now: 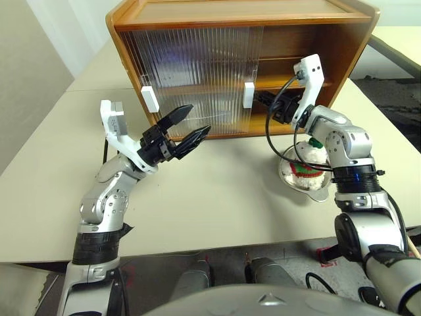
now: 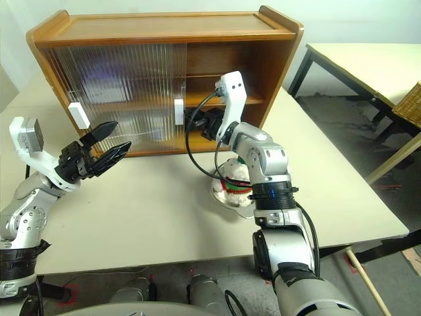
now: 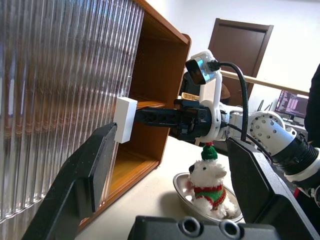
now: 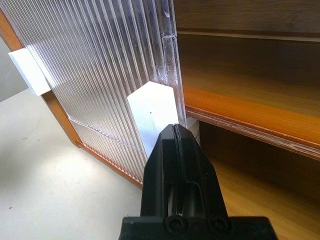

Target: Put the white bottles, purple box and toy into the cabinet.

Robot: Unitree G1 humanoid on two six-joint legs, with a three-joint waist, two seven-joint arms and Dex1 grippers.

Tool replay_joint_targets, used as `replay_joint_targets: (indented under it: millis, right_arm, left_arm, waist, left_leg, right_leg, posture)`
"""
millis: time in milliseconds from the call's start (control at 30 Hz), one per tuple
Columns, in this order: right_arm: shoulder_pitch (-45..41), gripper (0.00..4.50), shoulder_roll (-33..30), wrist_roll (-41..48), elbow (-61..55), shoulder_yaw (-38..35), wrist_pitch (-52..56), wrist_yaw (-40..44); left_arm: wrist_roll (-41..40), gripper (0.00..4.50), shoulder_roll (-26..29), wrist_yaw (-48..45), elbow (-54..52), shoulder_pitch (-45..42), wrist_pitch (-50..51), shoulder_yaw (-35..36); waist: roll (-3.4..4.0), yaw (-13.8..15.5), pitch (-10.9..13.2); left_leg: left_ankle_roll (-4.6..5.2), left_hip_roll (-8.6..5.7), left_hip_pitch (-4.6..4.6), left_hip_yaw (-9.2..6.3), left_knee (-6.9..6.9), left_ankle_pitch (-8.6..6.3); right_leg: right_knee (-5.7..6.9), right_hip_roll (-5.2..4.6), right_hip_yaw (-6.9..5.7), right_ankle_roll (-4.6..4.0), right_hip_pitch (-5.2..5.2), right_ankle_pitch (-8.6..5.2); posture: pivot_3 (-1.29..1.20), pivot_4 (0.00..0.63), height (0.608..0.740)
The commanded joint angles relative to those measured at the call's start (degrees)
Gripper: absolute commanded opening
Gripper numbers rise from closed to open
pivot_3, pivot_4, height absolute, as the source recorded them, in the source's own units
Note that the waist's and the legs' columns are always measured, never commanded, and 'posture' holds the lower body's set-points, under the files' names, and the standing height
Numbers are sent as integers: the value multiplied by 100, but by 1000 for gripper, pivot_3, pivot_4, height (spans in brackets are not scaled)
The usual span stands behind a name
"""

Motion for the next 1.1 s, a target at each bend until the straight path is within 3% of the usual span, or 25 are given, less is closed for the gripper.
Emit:
replay_joint_targets:
  millis: [33, 67, 167, 300, 500, 533, 600, 667, 833, 967, 1100]
  right_arm:
    - [-42, 46, -263, -71, -91, -144, -152, -24]
    - [-18, 46, -370, -85, -167, -210, -172, -70]
    - [67, 659, -618, -40, -427, -355, -234, -129]
    - [489, 2106, -928, 405, -1278, -733, -125, 88]
    - [2003, 4306, -1427, 1317, -2585, -1286, 528, 454]
    - [2245, 4473, -1486, 1452, -2731, -1371, 580, 501]
    - [2718, 4473, -1609, 1664, -2975, -1521, 660, 599]
    - [3117, 4473, -1756, 1774, -3142, -1590, 680, 732]
    - [3865, 4473, -1926, 1890, -3279, -1741, 650, 806]
    - [4172, 4473, -1930, 1831, -3242, -1640, 634, 721]
    - [4357, 4473, -1939, 1673, -3085, -1508, 526, 756]
  left_arm:
    - [29, 4500, 23, -19, -30, -8, -19, 39]
    - [30, 4500, 12, -34, -4, -27, -21, 23]
    - [34, 4500, -26, -78, 69, -80, -25, -26]
    - [61, 4500, -106, -190, 237, -199, -33, -132]
    - [87, 4500, -122, -314, 396, -322, -12, -168]
    - [85, 4500, -113, -327, 407, -328, -4, -163]
    - [78, 4500, -95, -345, 427, -344, 11, -148]
    - [70, 4500, -83, -354, 430, -351, 31, -139]
    - [52, 4500, -17, -399, 477, -371, 67, -95]
    - [55, 4500, -18, -388, 504, -402, 57, -94]
    - [56, 4500, -43, -375, 469, -379, 42, -109]
  waist:
    - [0, 11, 0]
    - [0, 12, 0]
    - [0, 29, 0]
    - [-1, 23, 0]
    - [-8, -24, 1]
    - [-7, -50, 1]
    - [-10, -95, 3]
    - [-12, -134, 6]
    - [-23, -223, 13]
    - [-25, -284, 17]
    - [-26, -300, 17]
  left_leg:
    - [-1, 0, 0, 0, 0, 2]
    - [-3, 0, 0, 0, 0, 5]
    - [-7, 0, 0, 2, 3, 8]
    - [-6, 0, 0, 4, 8, 8]
    - [-6, -1, 1, 10, 12, 8]
    - [-6, -1, 1, 11, 12, 8]
    - [-7, -2, 1, 14, 12, 9]
    - [-7, -3, 2, 15, 18, 9]
    - [-15, -3, 4, 13, 34, 5]
    - [-100, -4, 1, 11, 37, -44]
    - [-105, -4, -1, 10, 35, -48]
  right_leg:
    - [3, 0, -1, -1, -1, -1]
    - [5, 0, -2, -2, 0, -1]
    - [5, -3, -2, -9, 3, -5]
    - [5, -3, -1, -20, 7, -11]
    - [-2, -3, 0, -6, 21, -20]
    - [-6, -3, 3, -4, 23, -25]
    - [-8, -3, 8, -1, 24, -35]
    - [-8, -3, 9, 55, 27, -64]
    - [-10, -3, 13, 64, 38, -66]
    - [-10, -3, 15, 63, 36, -66]
    - [-16, -3, 16, 63, 34, -69]
  posture:
    - [-109, 28, 740]
    - [-116, 28, 740]
    - [-143, 31, 740]
    - [-178, 35, 740]
    - [-204, 42, 740]
    - [-210, 45, 740]
    - [-213, 49, 740]
    - [-219, 54, 740]
    - [-219, 58, 740]
    - [-220, 61, 740]
    - [-215, 54, 740]
